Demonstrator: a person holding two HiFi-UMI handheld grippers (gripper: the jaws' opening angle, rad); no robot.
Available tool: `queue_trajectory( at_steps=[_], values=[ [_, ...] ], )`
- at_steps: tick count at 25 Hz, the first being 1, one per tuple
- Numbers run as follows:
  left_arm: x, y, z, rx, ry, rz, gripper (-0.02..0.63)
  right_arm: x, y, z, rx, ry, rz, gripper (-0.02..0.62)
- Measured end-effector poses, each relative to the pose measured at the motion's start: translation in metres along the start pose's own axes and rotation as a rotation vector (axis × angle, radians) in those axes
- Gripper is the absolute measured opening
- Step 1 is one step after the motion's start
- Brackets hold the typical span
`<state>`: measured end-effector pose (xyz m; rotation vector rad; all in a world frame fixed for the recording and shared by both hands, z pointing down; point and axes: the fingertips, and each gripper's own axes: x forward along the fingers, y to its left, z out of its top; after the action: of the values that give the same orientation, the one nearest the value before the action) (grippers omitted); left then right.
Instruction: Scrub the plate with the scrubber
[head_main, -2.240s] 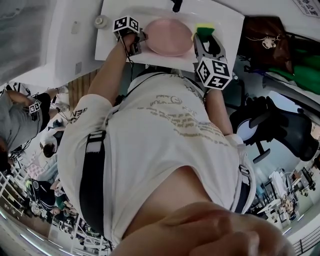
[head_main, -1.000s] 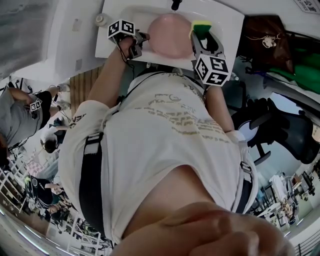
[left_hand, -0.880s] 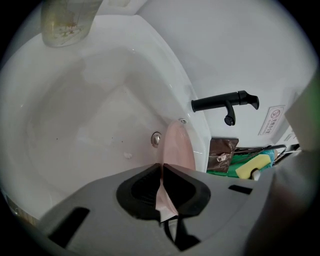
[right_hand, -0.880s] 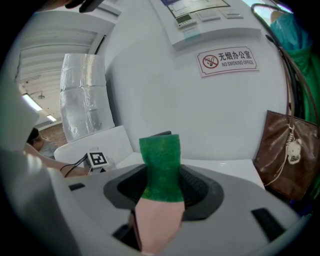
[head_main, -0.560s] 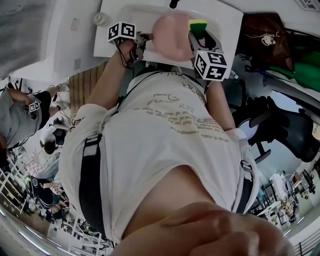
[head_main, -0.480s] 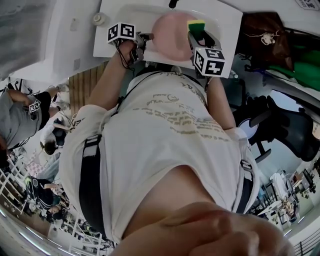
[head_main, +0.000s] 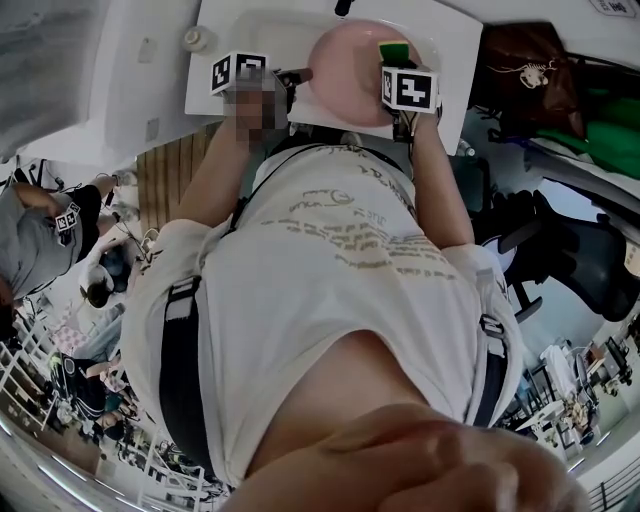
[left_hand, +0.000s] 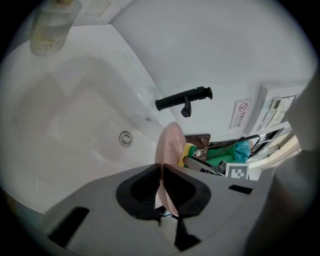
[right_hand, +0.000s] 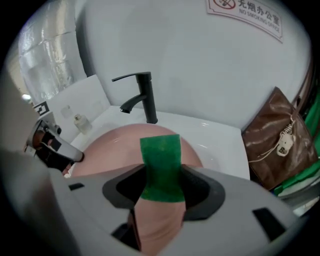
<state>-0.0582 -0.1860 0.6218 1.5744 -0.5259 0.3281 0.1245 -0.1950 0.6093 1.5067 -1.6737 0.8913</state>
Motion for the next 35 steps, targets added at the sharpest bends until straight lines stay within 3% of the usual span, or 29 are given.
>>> queue_trajectory(
  at_steps=[9, 13, 19, 24, 35],
  values=[
    [-0.002, -0.016, -0.013, 0.069, 0.019, -0.04, 0.04, 0.008, -0.009, -0.003, 0.156, 0.03, -0.059, 0.219],
    [-0.002, -0.021, -0.017, 0.096, 0.025, -0.051, 0.04, 0.01, -0.01, -0.002, 0.166, 0.031, -0.076, 0.219],
    [-0.002, -0.026, -0.02, 0.138, 0.035, -0.047, 0.04, 0.015, 0.001, 0.014, 0.043, 0.02, -0.071, 0.219],
    [-0.003, -0.028, -0.02, 0.162, 0.035, -0.046, 0.04, 0.01, 0.019, 0.026, 0.036, -0.015, -0.046, 0.222],
    [-0.006, -0.025, -0.019, 0.148, 0.018, -0.061, 0.04, 0.004, 0.08, 0.036, -0.123, -0.086, 0.155, 0.222]
  ],
)
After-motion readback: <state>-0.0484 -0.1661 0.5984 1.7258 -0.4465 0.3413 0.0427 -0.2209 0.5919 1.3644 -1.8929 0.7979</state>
